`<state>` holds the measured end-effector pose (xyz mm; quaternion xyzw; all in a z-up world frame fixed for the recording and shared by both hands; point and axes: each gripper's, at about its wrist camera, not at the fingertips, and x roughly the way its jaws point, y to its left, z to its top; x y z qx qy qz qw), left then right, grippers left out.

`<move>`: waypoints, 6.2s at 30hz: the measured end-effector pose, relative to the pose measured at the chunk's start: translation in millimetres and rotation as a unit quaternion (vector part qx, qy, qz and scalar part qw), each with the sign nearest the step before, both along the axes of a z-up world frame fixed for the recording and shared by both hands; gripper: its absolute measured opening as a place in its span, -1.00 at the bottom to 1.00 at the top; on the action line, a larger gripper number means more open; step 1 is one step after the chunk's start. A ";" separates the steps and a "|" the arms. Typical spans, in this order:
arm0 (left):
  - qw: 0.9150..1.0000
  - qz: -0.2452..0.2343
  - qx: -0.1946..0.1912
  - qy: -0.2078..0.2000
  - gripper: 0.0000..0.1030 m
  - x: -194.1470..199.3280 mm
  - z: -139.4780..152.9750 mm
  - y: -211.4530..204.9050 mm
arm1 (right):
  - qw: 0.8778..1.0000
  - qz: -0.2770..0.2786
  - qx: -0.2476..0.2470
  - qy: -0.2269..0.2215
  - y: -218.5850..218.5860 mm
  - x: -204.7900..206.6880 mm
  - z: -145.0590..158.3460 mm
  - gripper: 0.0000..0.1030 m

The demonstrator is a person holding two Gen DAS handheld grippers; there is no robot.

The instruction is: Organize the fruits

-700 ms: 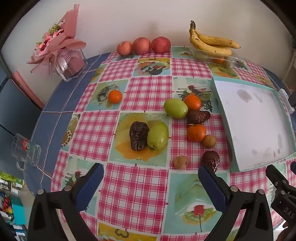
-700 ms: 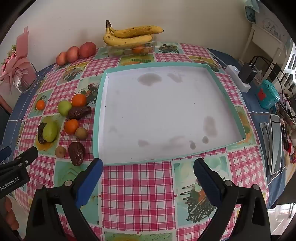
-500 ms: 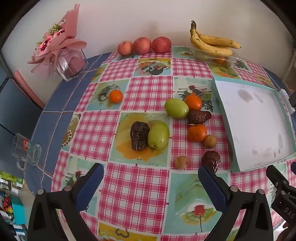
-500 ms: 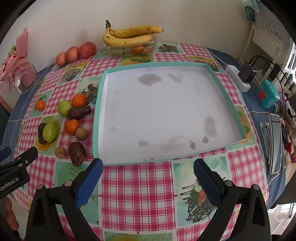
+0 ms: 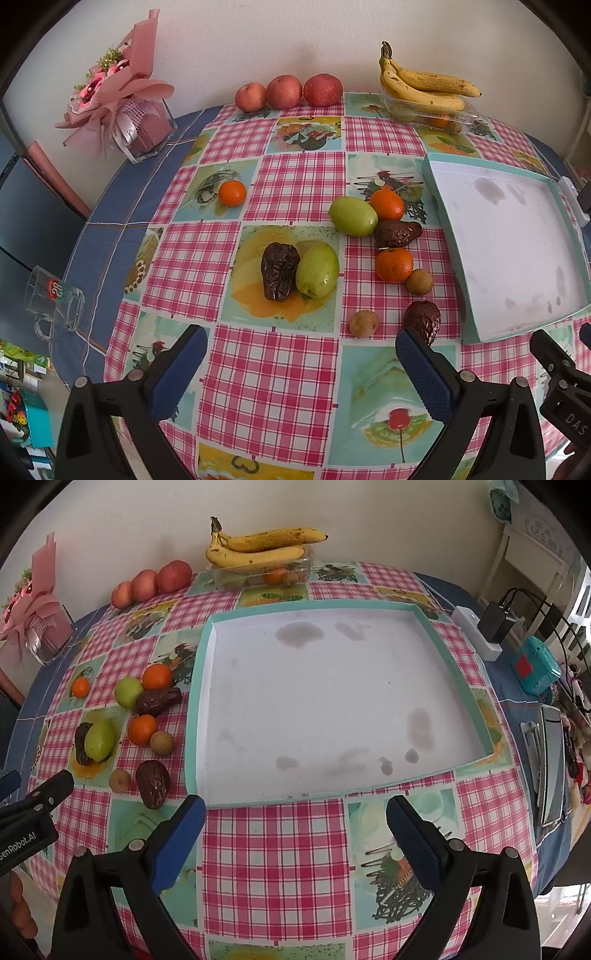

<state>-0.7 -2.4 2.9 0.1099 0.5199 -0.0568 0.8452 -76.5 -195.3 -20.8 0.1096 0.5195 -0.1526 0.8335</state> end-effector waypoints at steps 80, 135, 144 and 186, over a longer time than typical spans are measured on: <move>0.998 0.034 -0.055 -0.022 1.00 23.2 18.4 23.1 | 0.999 0.018 0.006 -0.030 7.5 6.7 11.7 0.91; 0.962 0.140 -0.207 0.111 -0.28 98.7 -62.3 74.0 | 0.983 0.092 0.134 0.088 81.6 88.3 -55.9 -0.29; 0.961 0.160 -0.204 0.094 -0.29 95.7 -56.6 88.0 | 0.983 0.085 0.139 0.081 79.5 86.7 -53.7 -0.30; 0.974 -0.092 -0.199 0.063 -0.29 81.9 3.7 -120.8 | 0.987 -0.136 0.079 -0.035 -105.7 72.1 -4.8 -0.30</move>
